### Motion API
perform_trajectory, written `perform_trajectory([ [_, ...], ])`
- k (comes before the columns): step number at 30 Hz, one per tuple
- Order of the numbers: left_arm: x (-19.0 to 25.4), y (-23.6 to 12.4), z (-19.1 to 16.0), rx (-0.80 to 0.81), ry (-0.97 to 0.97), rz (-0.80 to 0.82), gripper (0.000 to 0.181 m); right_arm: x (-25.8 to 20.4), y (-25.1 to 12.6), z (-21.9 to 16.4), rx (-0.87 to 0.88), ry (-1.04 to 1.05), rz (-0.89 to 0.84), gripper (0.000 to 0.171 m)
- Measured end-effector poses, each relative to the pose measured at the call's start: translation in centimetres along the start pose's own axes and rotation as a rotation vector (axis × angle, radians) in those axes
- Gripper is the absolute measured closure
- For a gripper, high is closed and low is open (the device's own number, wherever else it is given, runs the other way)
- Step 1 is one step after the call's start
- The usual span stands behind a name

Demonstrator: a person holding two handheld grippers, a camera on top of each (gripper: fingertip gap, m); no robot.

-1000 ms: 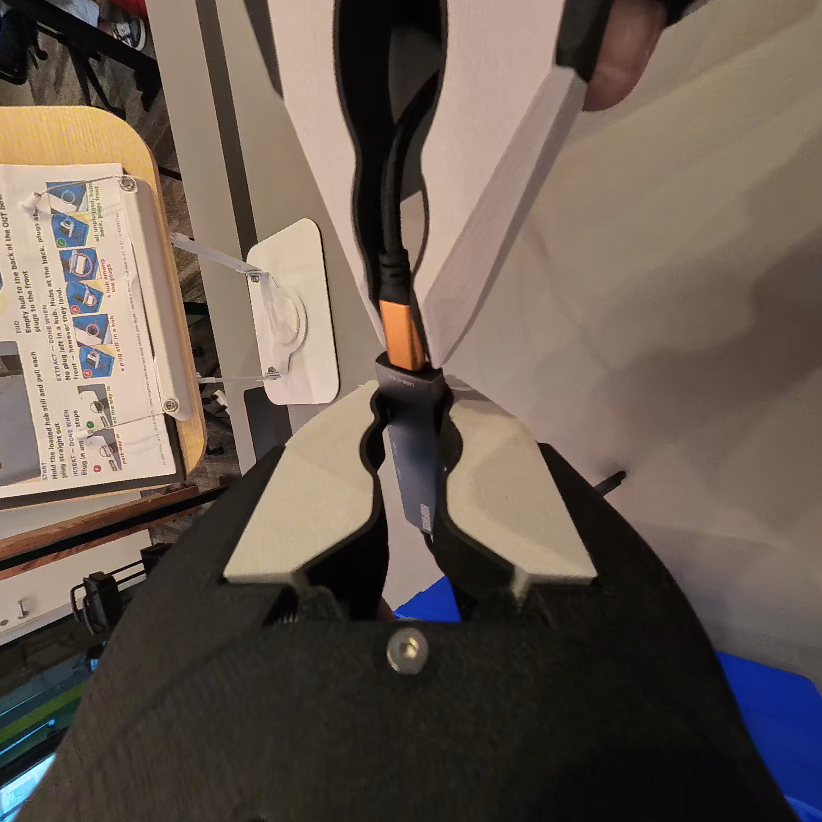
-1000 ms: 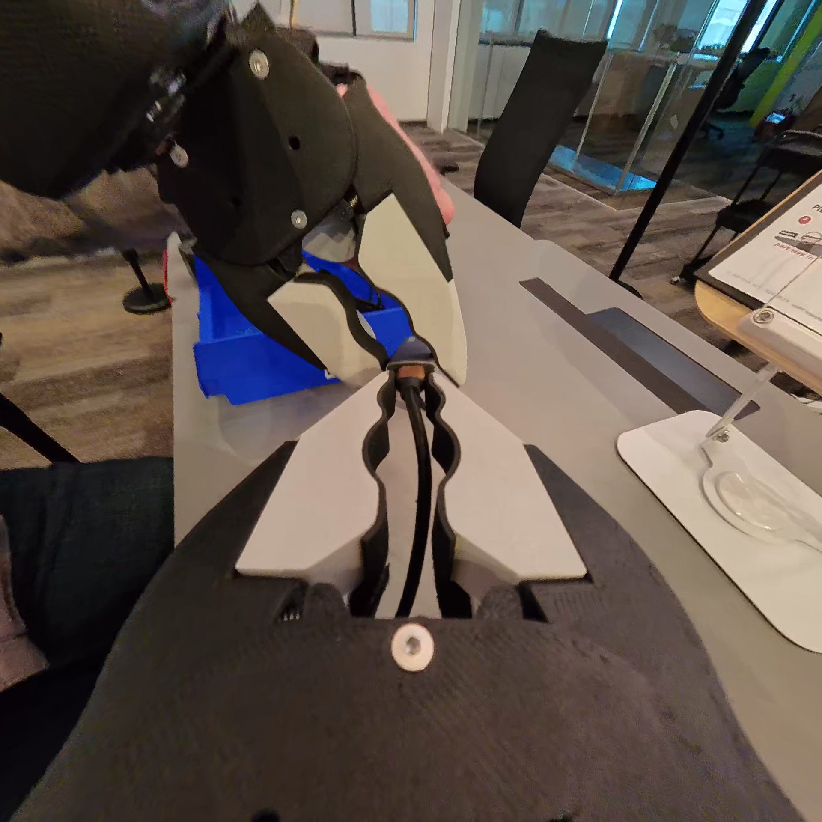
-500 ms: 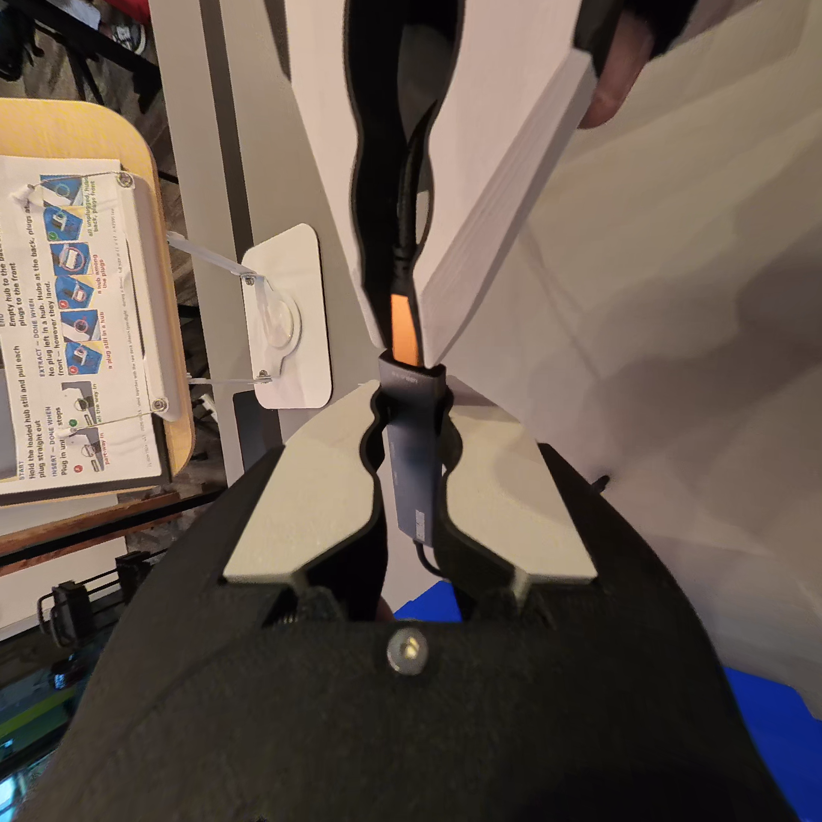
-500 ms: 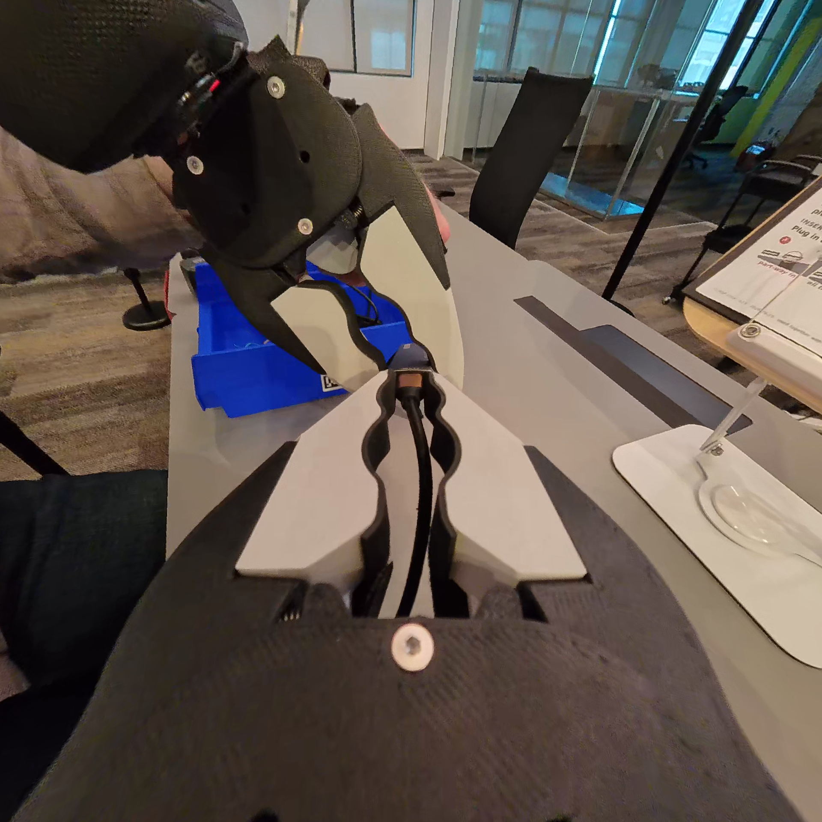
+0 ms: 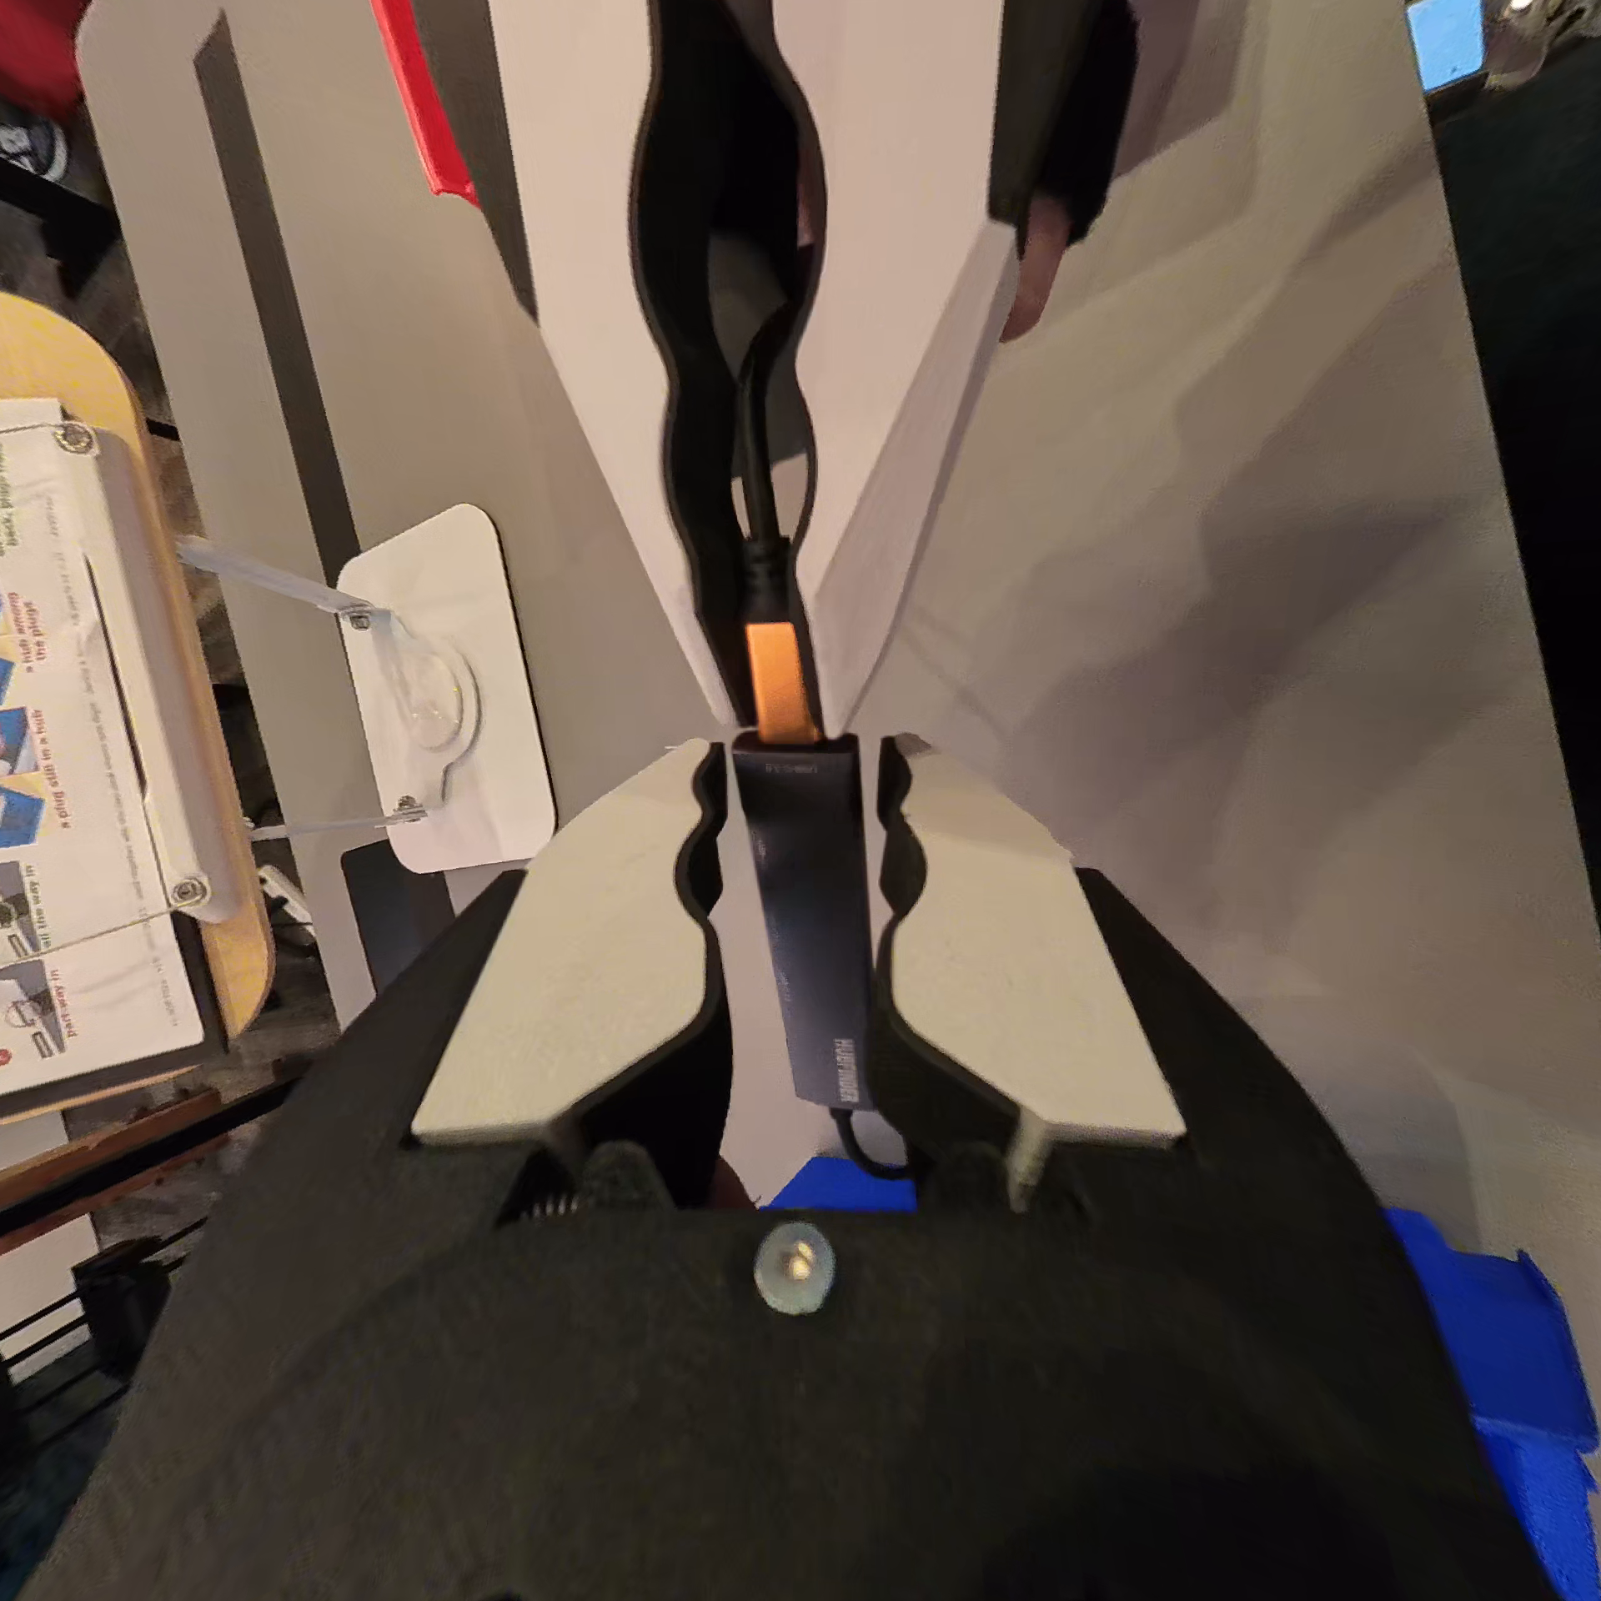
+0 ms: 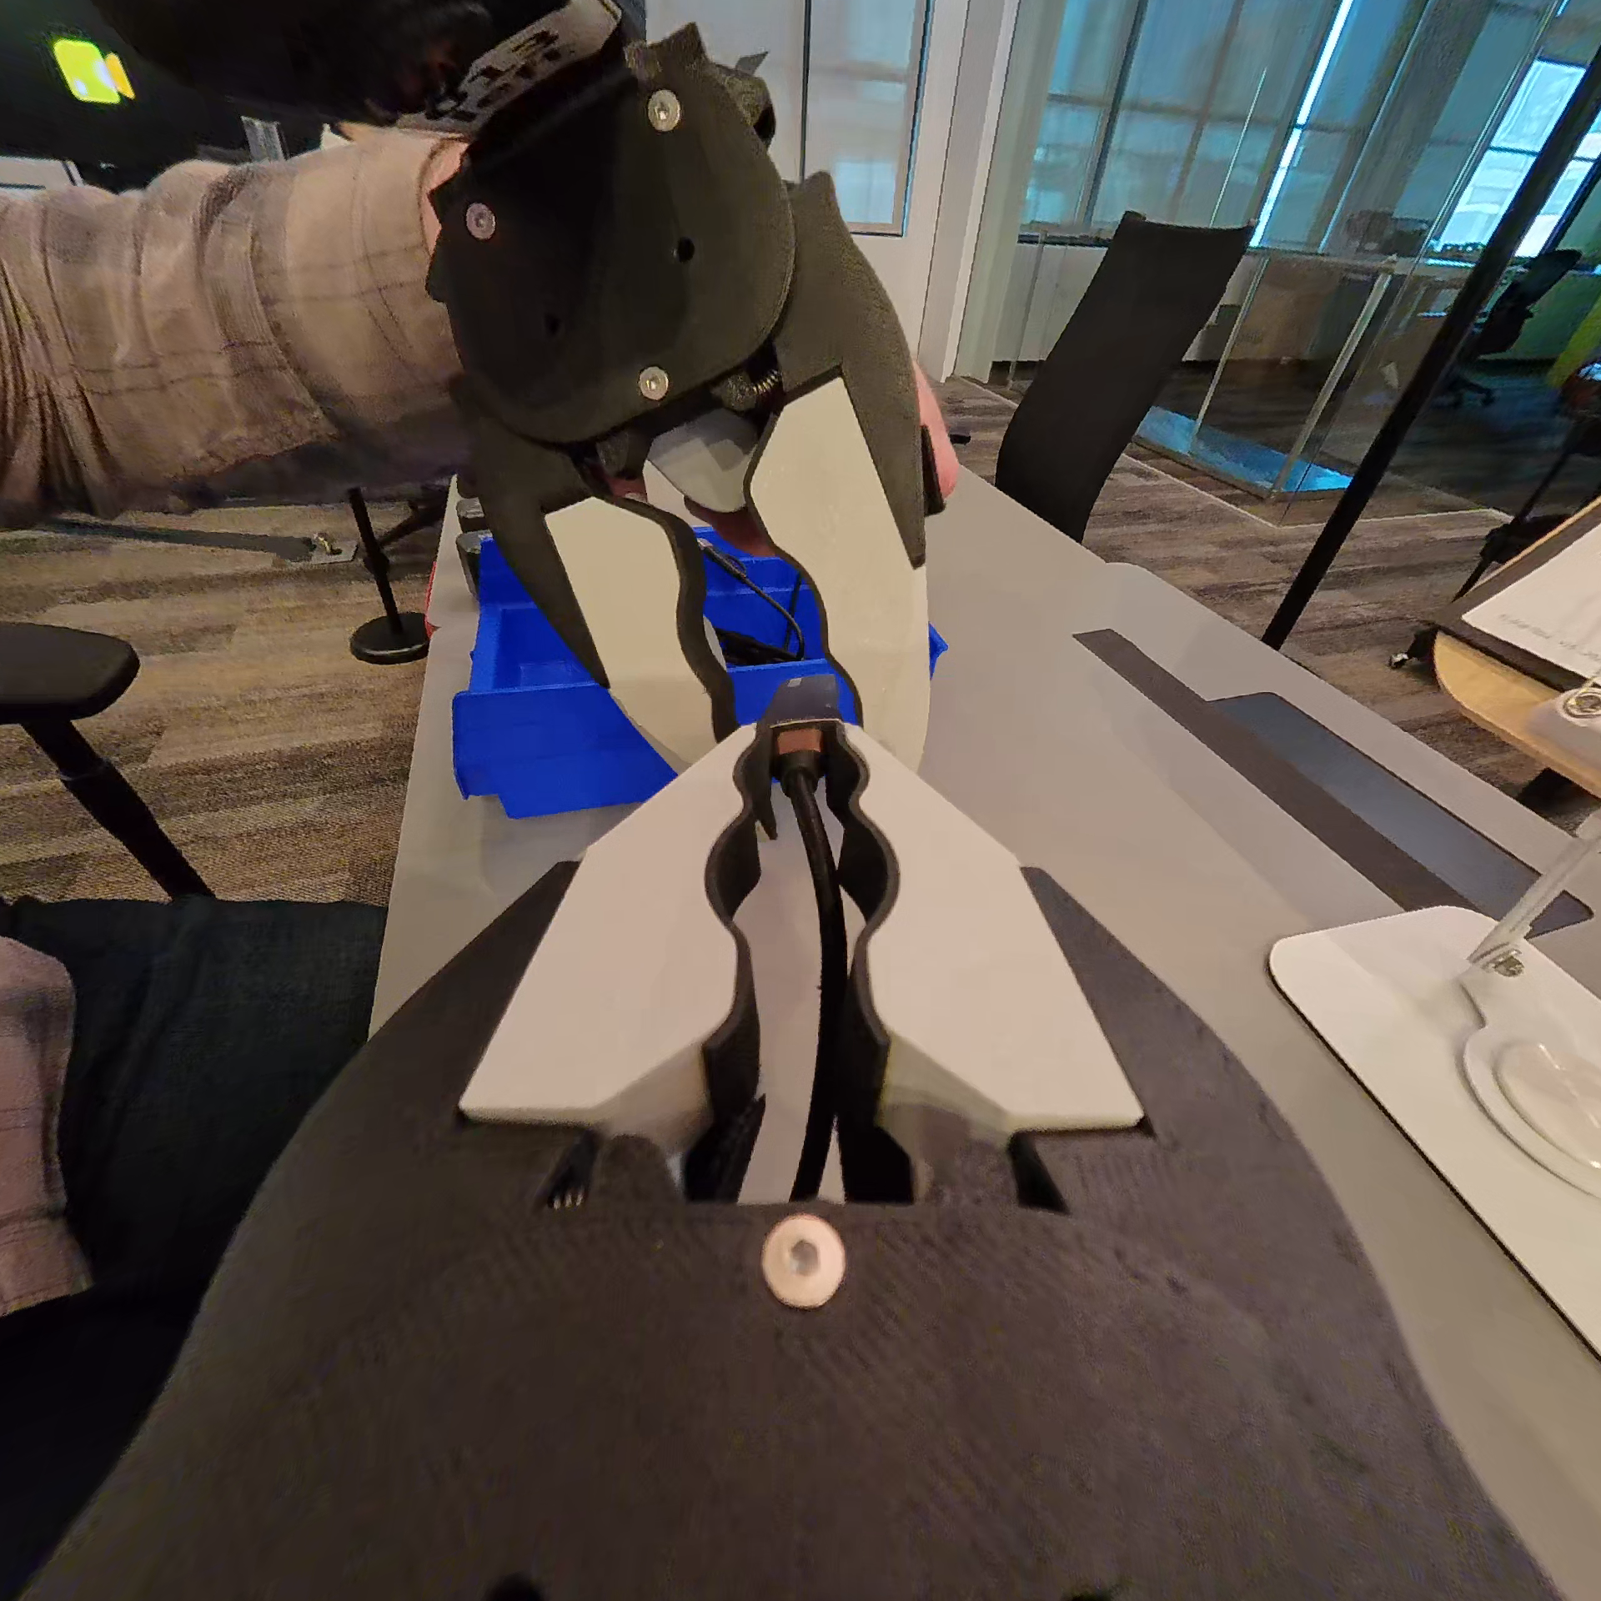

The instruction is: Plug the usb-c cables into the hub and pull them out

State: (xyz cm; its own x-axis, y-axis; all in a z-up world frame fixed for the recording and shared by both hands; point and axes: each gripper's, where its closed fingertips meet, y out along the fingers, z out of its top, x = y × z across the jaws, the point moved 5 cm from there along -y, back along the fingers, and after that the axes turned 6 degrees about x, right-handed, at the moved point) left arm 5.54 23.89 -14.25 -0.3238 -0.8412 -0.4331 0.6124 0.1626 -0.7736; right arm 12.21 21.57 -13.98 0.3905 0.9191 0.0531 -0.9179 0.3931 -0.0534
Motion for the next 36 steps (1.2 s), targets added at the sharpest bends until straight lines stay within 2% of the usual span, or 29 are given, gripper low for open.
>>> perform_trajectory([
  [6,0.0,0.64,0.3,-0.044,0.003,-0.018,0.16,-0.07,-0.1,0.16,-0.002,-0.011,-0.002,0.161],
  [16,-0.05,0.7,0.43,-0.092,0.019,-0.035,0.161,-0.21,-0.2,0.15,-0.017,-0.085,-0.023,0.162],
  [19,0.01,0.71,0.47,-0.105,0.024,-0.04,0.161,-0.19,-0.29,0.2,-0.03,-0.121,-0.042,0.157],
  [24,-0.11,0.65,0.46,-0.098,0.013,-0.053,0.161,-0.45,-0.2,0.27,-0.039,-0.198,-0.06,0.161],
  [36,0.15,0.62,0.37,-0.077,0.006,-0.1,0.161,-0.64,-0.18,0.08,-0.066,-0.192,-0.038,0.162],
])
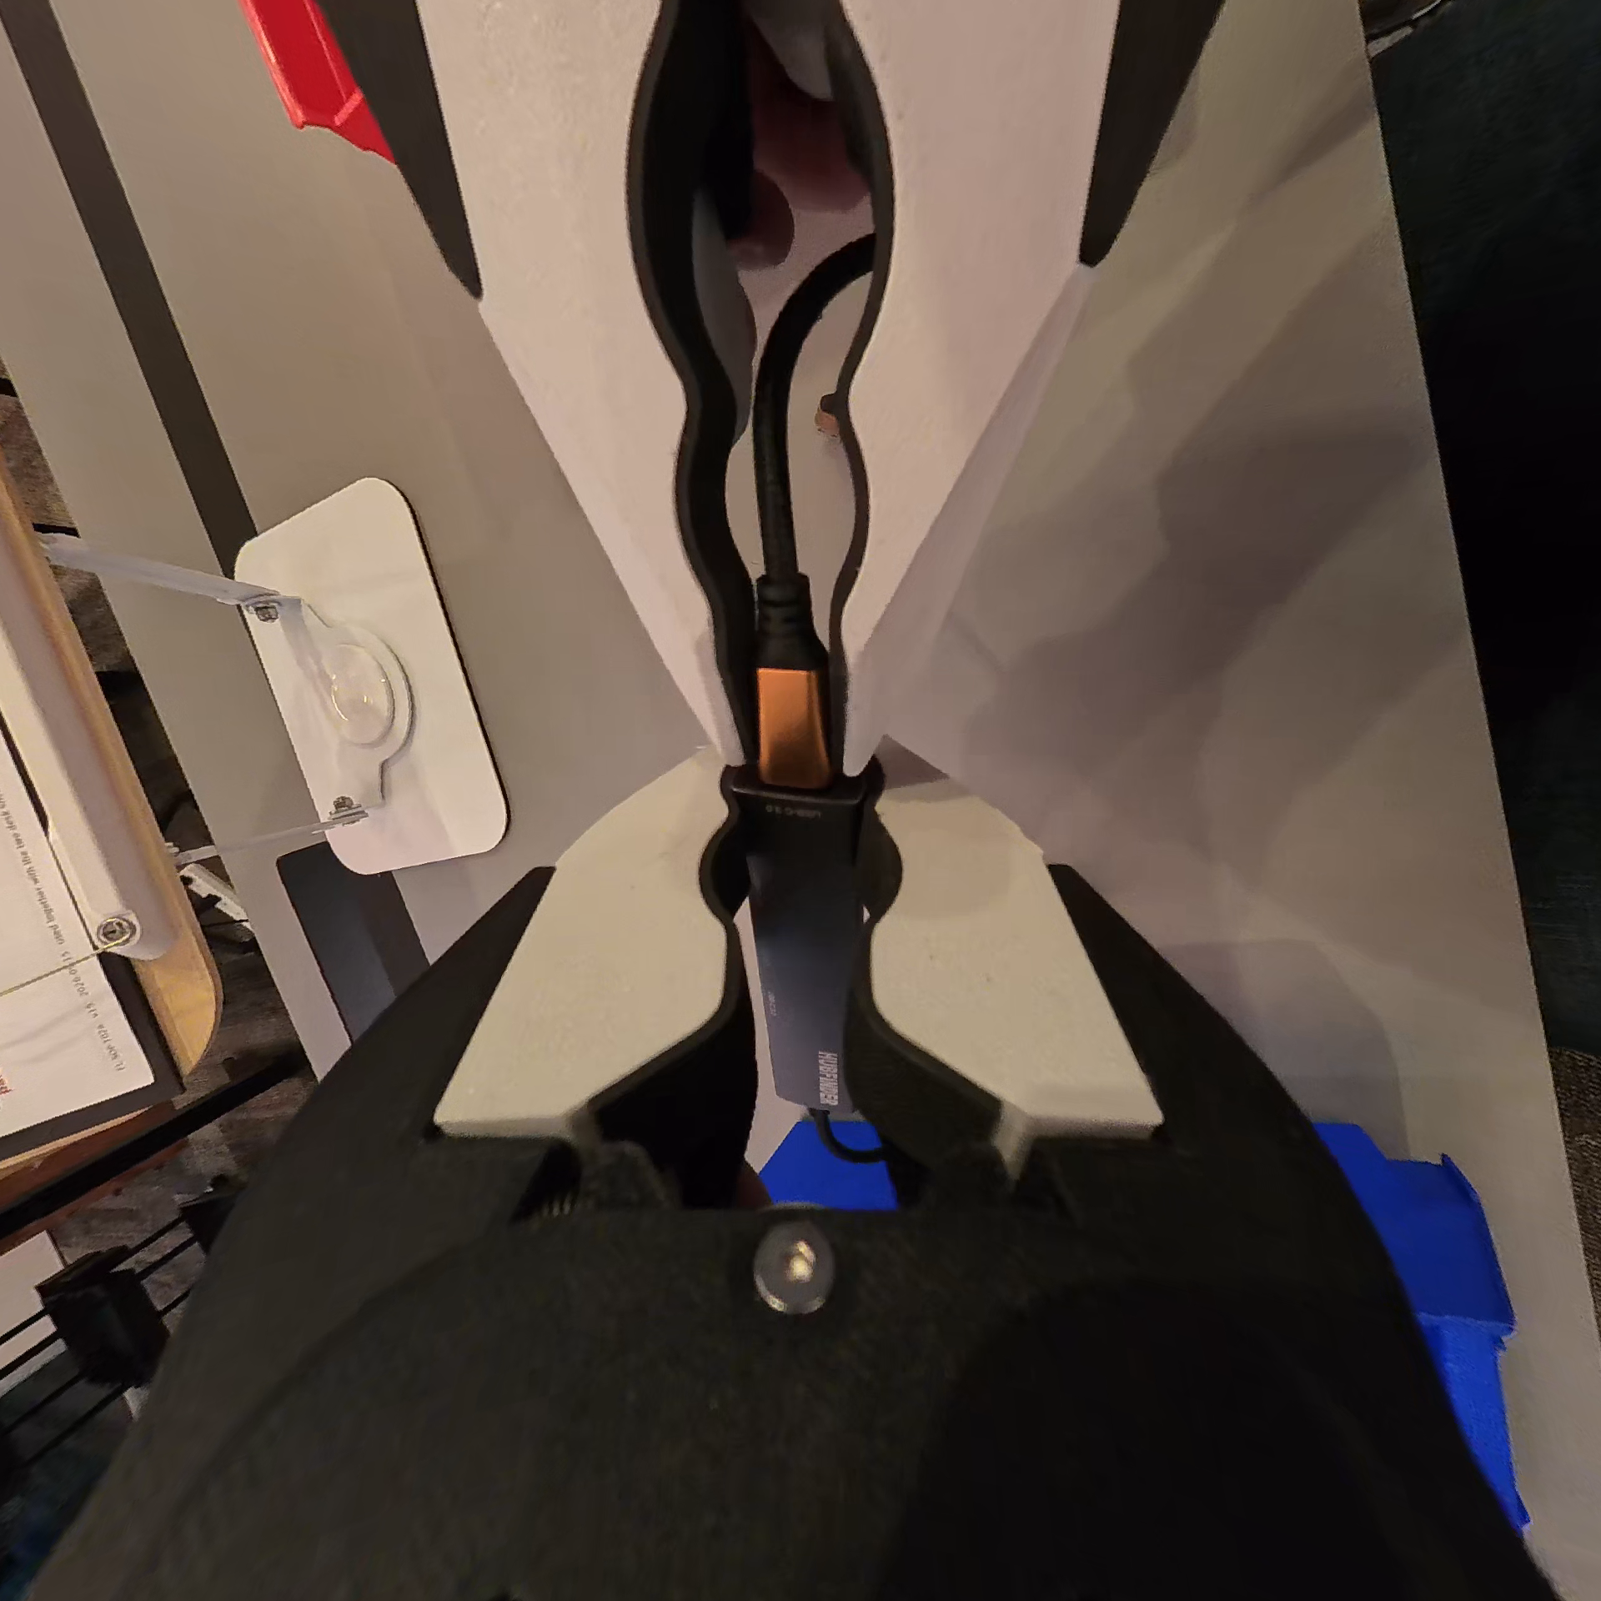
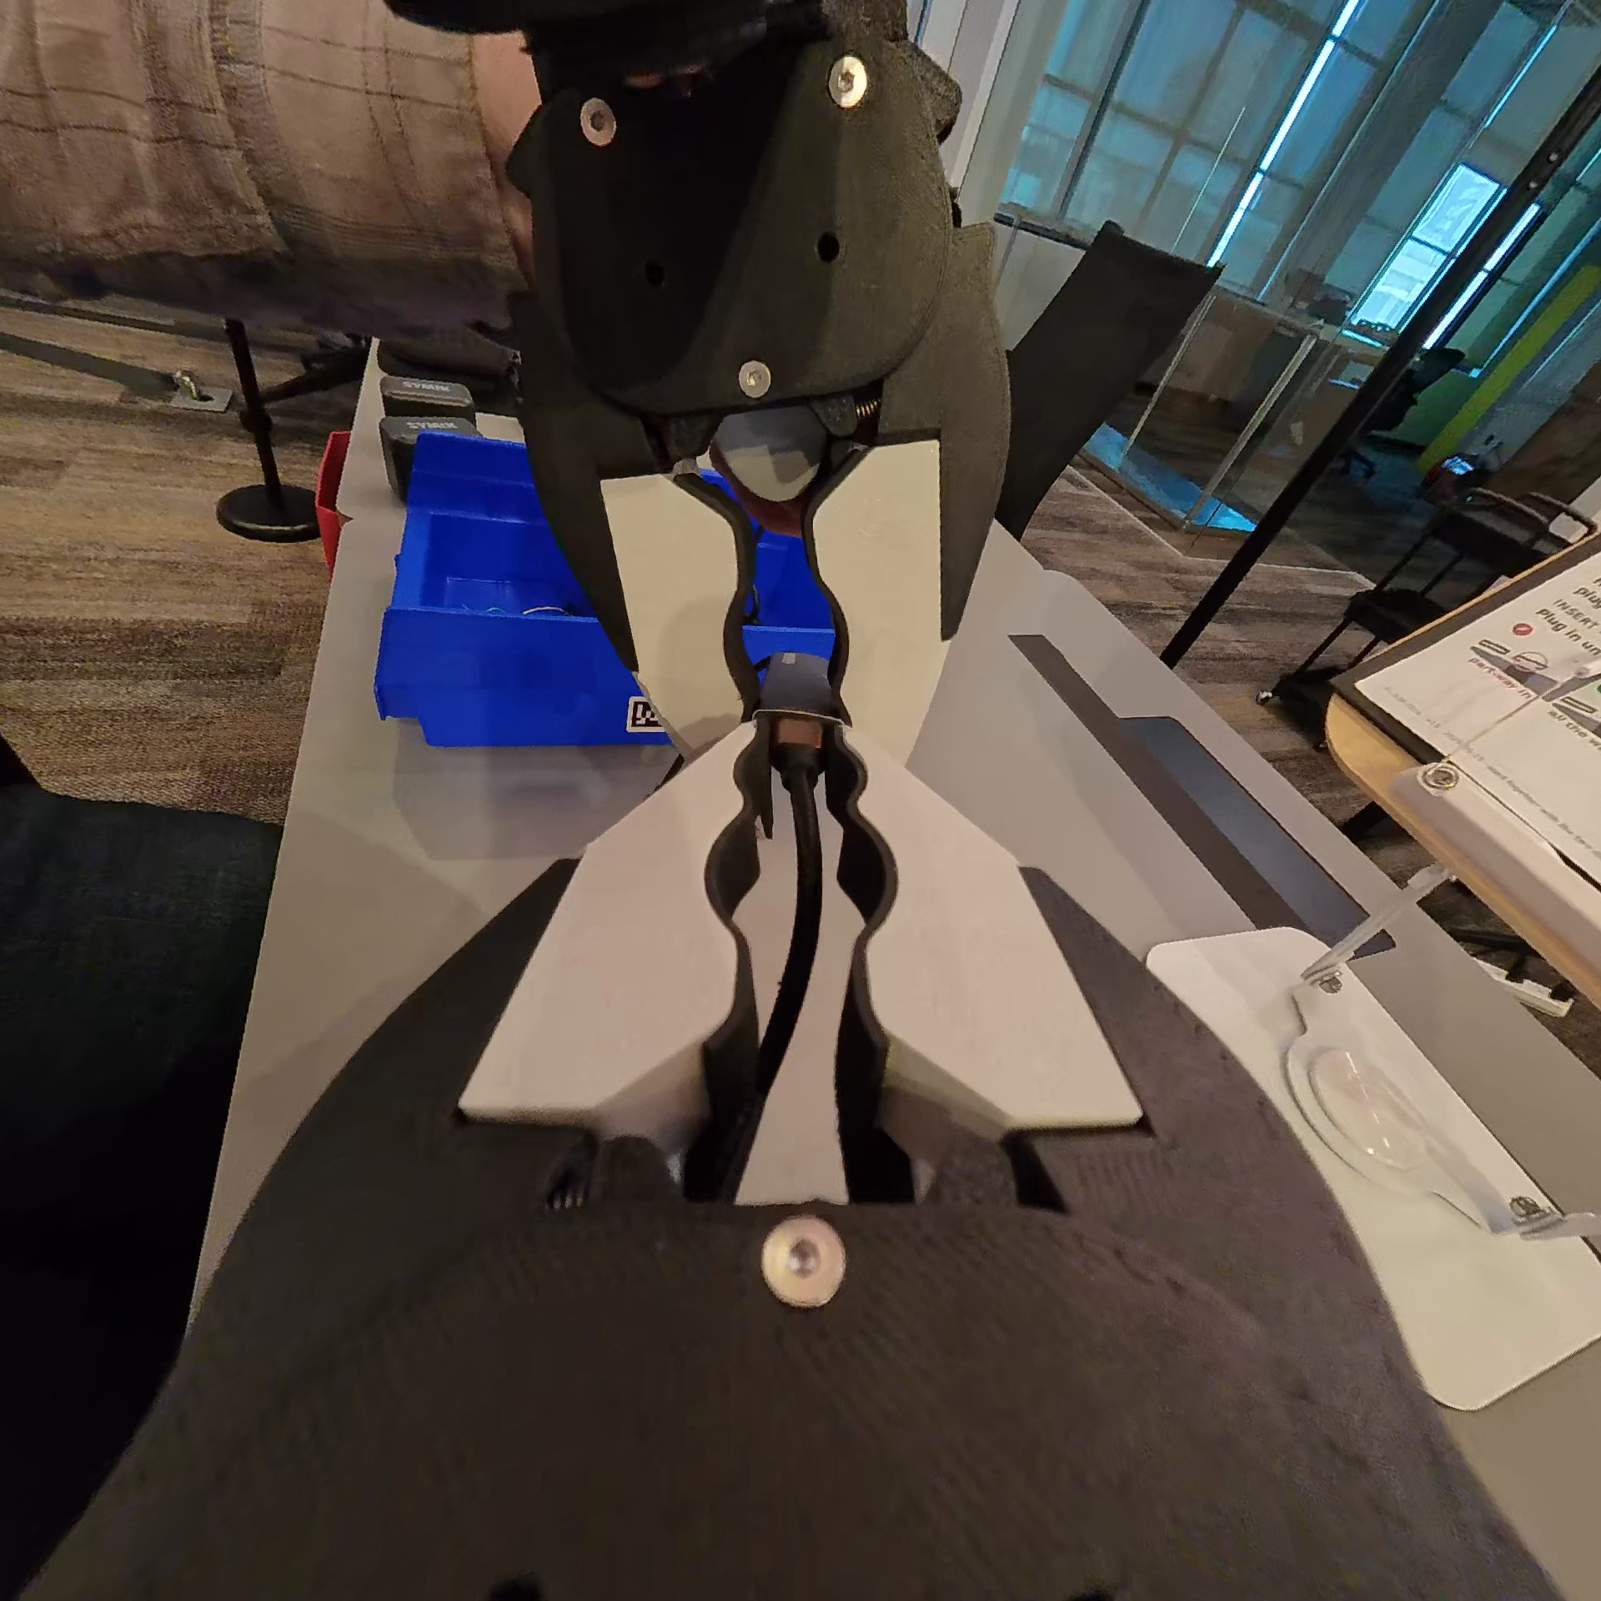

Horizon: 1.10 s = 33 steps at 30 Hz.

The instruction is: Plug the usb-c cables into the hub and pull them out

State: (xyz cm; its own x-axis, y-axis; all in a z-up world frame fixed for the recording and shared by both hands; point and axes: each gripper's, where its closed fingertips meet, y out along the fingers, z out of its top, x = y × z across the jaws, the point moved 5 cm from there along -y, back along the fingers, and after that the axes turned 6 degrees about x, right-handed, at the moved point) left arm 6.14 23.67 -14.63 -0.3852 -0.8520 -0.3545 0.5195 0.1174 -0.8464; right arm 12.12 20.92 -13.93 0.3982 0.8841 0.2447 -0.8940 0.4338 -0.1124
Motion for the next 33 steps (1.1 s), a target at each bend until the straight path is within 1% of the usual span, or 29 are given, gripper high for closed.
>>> perform_trajectory([
  [7,-0.4,-0.1,-0.1,0.056,-0.022,-0.021,0.161,0.2,0.1,0.0,0.044,-0.038,-0.047,0.162],
  [11,-0.5,-0.1,-0.3,0.064,-0.022,-0.029,0.161,0.0,0.3,0.1,0.027,-0.103,-0.093,0.162],
  [14,-0.7,-0.4,-0.4,0.076,-0.009,-0.004,0.161,-0.1,0.4,0.4,0.022,-0.114,-0.118,0.162],
  [16,-0.5,-0.5,-0.4,0.083,-0.002,0.002,0.161,-0.1,0.3,0.5,0.034,-0.074,-0.087,0.162],
  [21,0.0,-1.1,0.1,0.095,0.039,0.017,0.161,0.0,-0.1,0.4,0.148,0.129,0.045,0.162],
  [24,0.2,-1.1,0.5,0.113,0.05,0.028,0.16,0.2,-0.5,0.3,0.201,0.207,0.09,0.162],
  [27,-0.1,-1.0,0.4,0.12,0.042,0.033,0.16,0.2,-0.3,0.5,0.151,0.11,0.027,0.162],
  [31,-0.6,-1.2,0.2,0.168,0.009,0.037,0.161,0.1,-0.1,1.1,0.084,-0.033,-0.082,0.162],
  [33,-0.8,-1.3,0.1,0.182,-0.001,0.035,0.161,0.0,0.1,1.5,0.074,-0.063,-0.118,0.162],
])
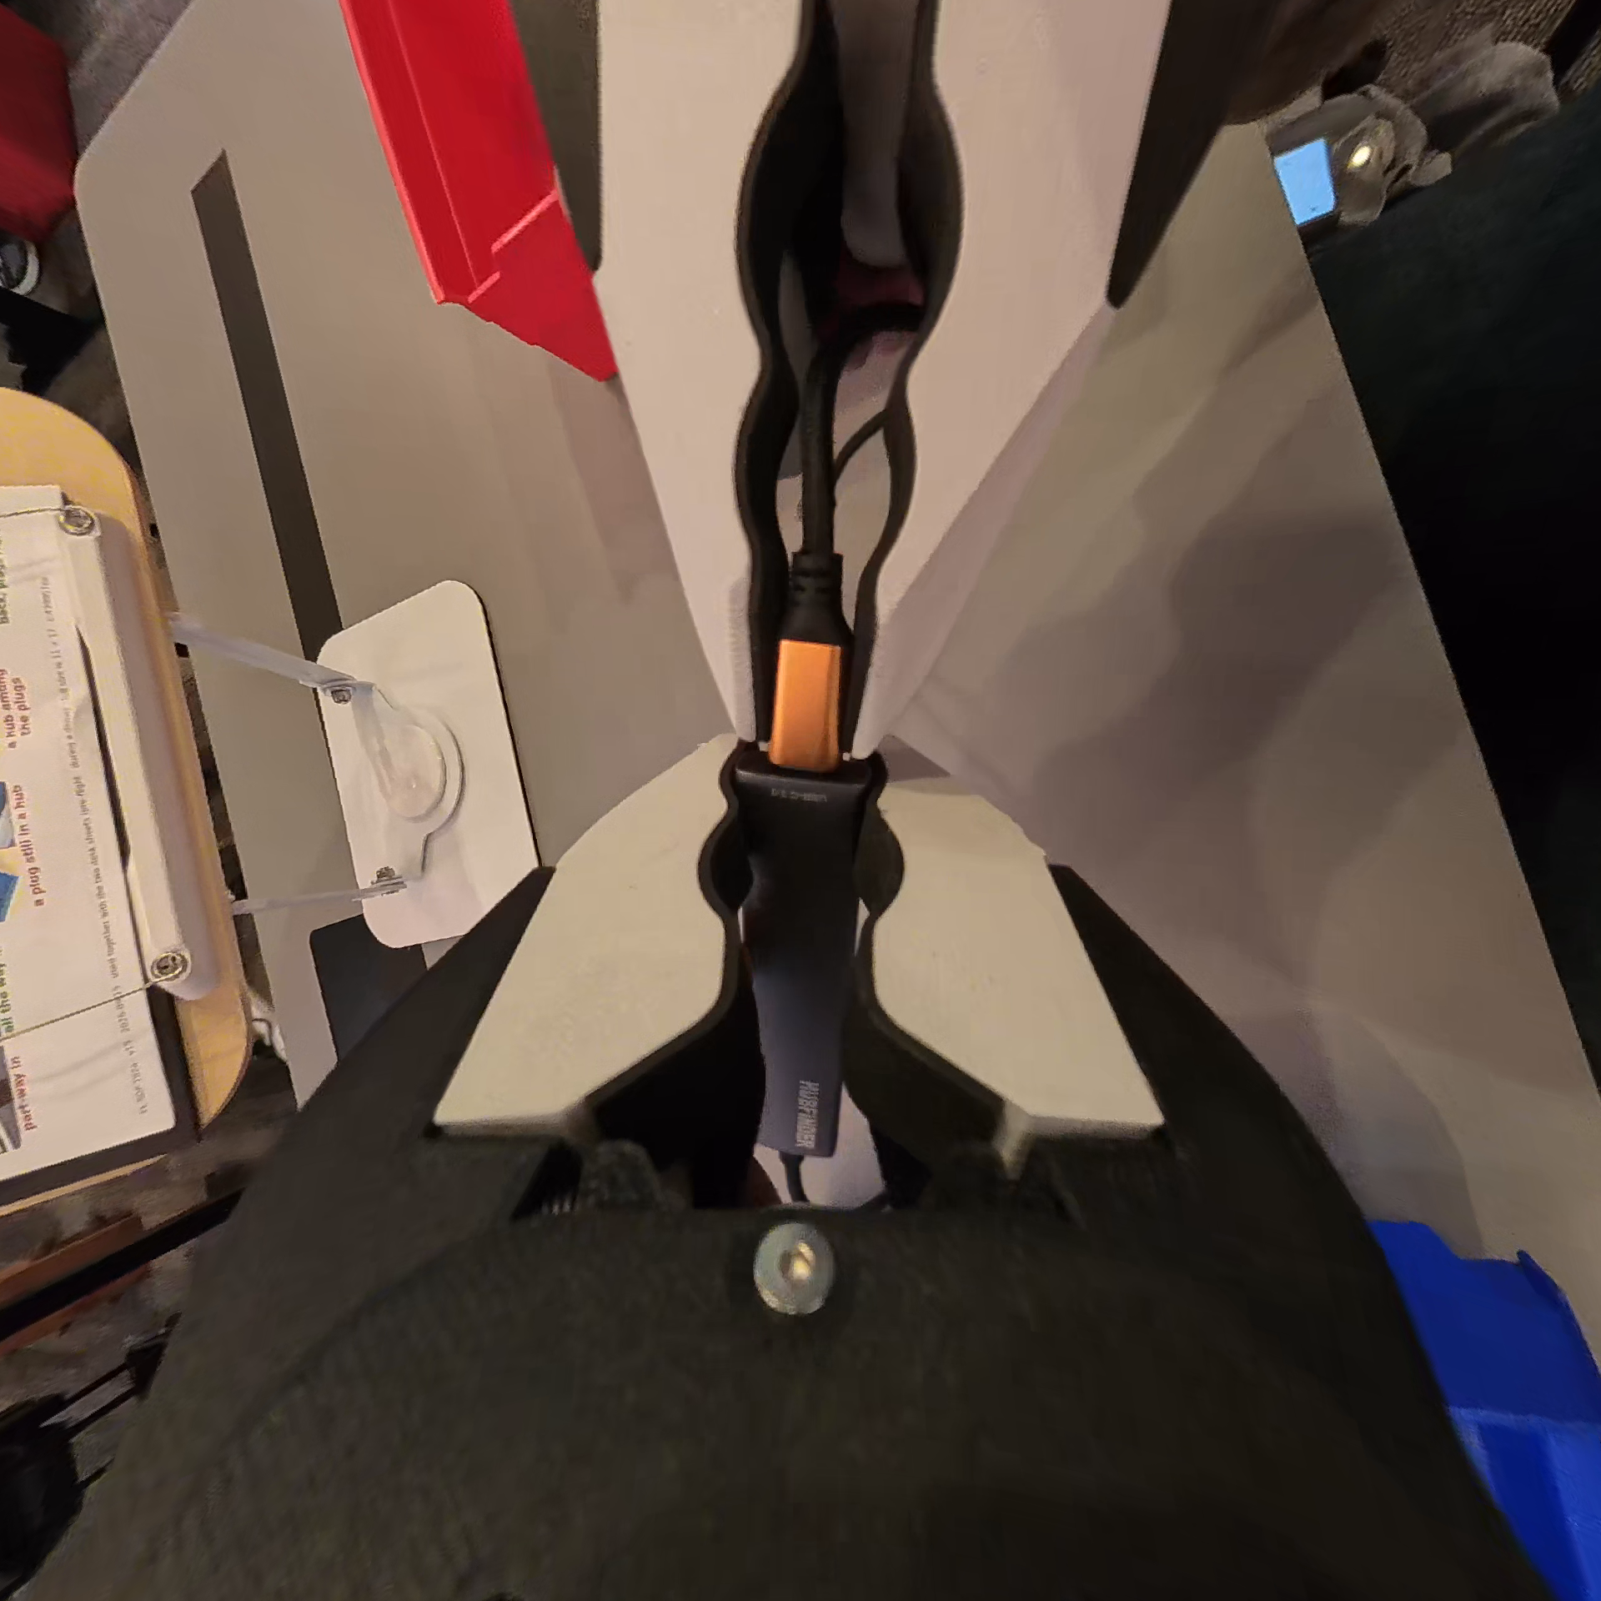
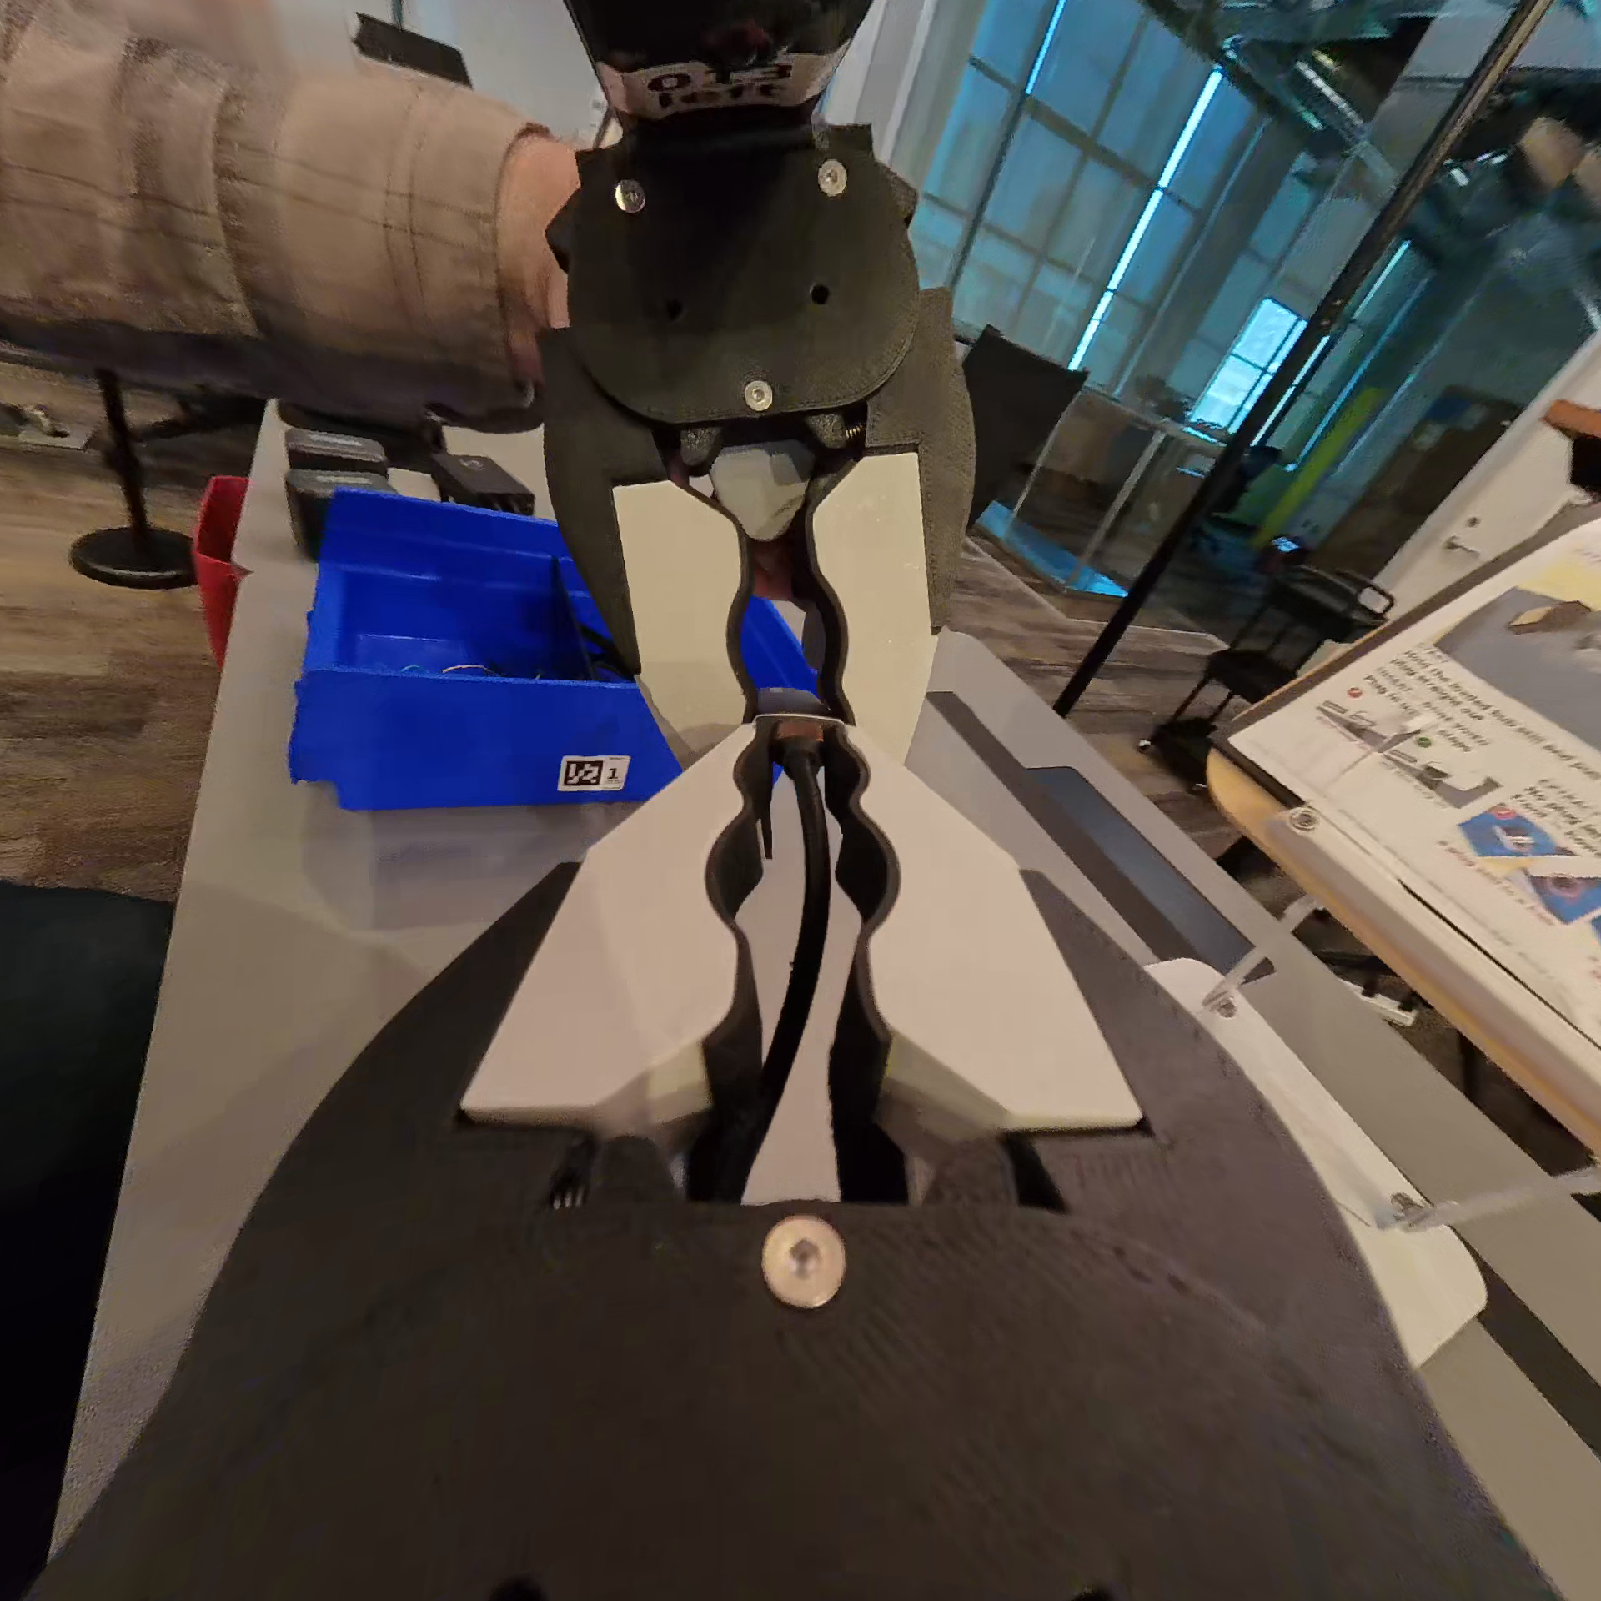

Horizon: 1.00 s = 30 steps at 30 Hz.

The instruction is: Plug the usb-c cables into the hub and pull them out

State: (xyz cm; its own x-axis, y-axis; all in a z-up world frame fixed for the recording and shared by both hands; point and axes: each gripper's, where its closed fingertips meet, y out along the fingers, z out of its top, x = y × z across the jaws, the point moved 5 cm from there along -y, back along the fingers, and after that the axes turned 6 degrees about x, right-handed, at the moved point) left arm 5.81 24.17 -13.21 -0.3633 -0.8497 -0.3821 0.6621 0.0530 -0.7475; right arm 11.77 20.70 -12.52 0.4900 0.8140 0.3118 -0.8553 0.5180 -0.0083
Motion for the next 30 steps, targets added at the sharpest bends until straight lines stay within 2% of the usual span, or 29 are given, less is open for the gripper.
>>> perform_trajectory([
  [6,-0.1,-0.4,-0.1,0.012,-0.002,0.026,0.161,-0.2,0.3,0.3,-0.004,0.012,-0.012,0.162],
  [11,0.8,-0.5,0.3,0.011,0.047,0.026,0.161,-0.1,-0.2,-0.1,0.069,0.229,0.149,0.162],
  [14,1.0,-0.5,0.5,0.015,0.066,0.032,0.16,0.0,-0.4,-0.2,0.107,0.287,0.191,0.162],
  [16,0.9,-0.6,0.5,0.022,0.055,0.035,0.16,0.0,-0.3,-0.1,0.106,0.255,0.161,0.162],
  [24,0.2,-0.9,-0.1,0.076,-0.001,0.046,0.161,-0.7,0.5,1.0,-0.031,-0.103,-0.04,0.162],
  [26,0.3,-1.0,0.0,0.092,-0.001,0.053,0.162,-0.8,0.5,1.1,-0.035,-0.085,-0.028,0.162],
  [30,0.6,-1.0,0.1,0.061,0.033,0.06,0.161,-0.4,0.2,0.8,0.009,0.09,0.068,0.162],
])
